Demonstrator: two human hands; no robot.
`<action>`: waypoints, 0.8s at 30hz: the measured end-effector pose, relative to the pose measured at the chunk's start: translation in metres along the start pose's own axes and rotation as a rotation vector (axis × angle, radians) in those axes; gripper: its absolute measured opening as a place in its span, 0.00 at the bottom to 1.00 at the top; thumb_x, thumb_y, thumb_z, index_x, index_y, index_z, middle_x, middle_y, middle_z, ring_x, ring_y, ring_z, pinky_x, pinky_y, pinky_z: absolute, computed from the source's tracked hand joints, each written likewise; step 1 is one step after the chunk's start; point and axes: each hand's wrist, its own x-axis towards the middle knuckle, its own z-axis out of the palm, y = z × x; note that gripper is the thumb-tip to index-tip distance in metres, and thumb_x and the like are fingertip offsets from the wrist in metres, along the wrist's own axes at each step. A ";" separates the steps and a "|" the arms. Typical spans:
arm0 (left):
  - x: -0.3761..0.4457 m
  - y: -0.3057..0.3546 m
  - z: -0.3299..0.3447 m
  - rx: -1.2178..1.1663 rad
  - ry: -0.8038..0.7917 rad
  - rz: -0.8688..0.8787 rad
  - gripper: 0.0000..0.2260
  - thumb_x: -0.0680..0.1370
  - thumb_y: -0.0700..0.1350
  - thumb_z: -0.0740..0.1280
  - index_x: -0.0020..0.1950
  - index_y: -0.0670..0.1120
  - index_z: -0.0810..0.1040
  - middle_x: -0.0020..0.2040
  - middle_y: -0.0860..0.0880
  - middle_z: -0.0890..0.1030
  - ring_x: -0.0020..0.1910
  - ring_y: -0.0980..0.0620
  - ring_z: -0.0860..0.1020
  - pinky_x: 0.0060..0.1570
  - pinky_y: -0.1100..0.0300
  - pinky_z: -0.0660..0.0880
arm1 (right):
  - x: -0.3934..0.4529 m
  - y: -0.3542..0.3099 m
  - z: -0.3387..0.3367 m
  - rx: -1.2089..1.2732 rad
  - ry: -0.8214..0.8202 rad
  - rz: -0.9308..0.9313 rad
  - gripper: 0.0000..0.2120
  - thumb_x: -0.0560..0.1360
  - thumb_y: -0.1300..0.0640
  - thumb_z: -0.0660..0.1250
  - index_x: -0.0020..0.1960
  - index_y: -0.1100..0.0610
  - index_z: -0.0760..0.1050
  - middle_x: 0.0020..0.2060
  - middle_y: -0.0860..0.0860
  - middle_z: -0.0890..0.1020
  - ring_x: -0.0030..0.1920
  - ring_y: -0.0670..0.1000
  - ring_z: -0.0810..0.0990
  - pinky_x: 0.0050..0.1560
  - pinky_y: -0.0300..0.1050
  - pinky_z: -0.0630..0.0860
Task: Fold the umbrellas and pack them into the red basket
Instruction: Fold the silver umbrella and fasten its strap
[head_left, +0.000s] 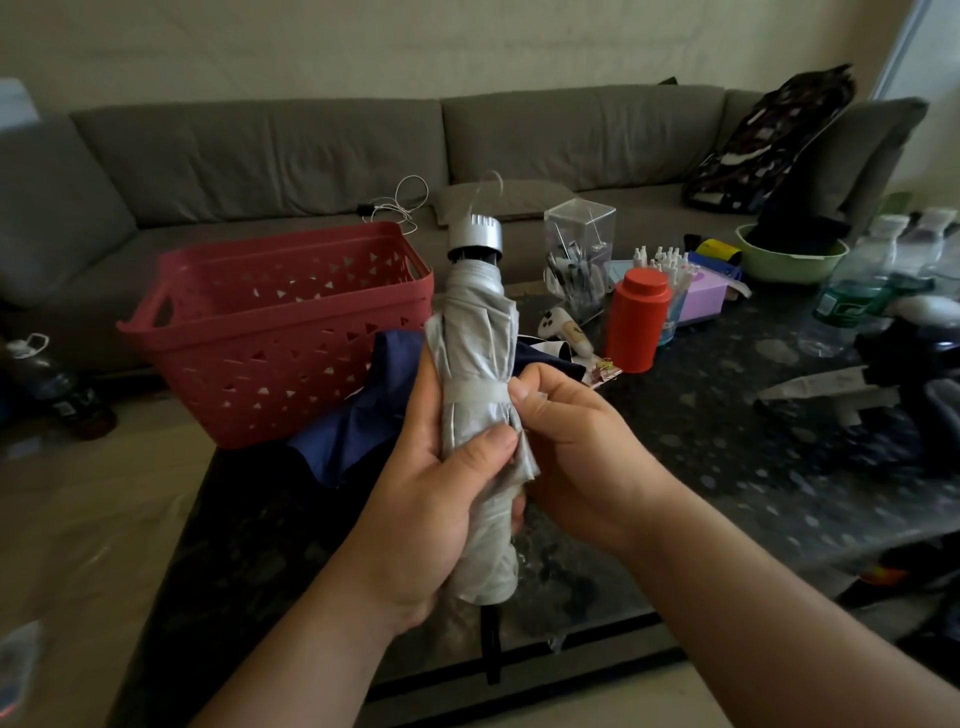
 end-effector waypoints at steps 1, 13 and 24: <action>0.000 0.001 0.000 -0.006 -0.006 0.000 0.33 0.78 0.43 0.69 0.69 0.80 0.67 0.70 0.38 0.78 0.64 0.47 0.80 0.46 0.57 0.81 | -0.001 0.000 0.000 0.018 -0.013 -0.007 0.08 0.76 0.55 0.67 0.42 0.56 0.70 0.33 0.55 0.77 0.26 0.54 0.75 0.22 0.44 0.72; -0.004 -0.011 0.010 0.503 0.216 0.334 0.32 0.83 0.42 0.68 0.80 0.63 0.56 0.75 0.75 0.66 0.73 0.73 0.67 0.70 0.72 0.68 | 0.003 -0.001 0.009 -0.010 0.209 -0.192 0.12 0.83 0.63 0.65 0.41 0.58 0.70 0.29 0.50 0.79 0.32 0.48 0.79 0.35 0.46 0.79; -0.004 -0.013 0.004 0.654 0.248 0.405 0.32 0.84 0.43 0.64 0.83 0.60 0.52 0.77 0.75 0.61 0.78 0.70 0.62 0.72 0.74 0.62 | 0.002 -0.011 0.002 -0.212 0.195 -0.163 0.08 0.80 0.61 0.71 0.43 0.57 0.76 0.37 0.58 0.80 0.37 0.53 0.78 0.41 0.47 0.78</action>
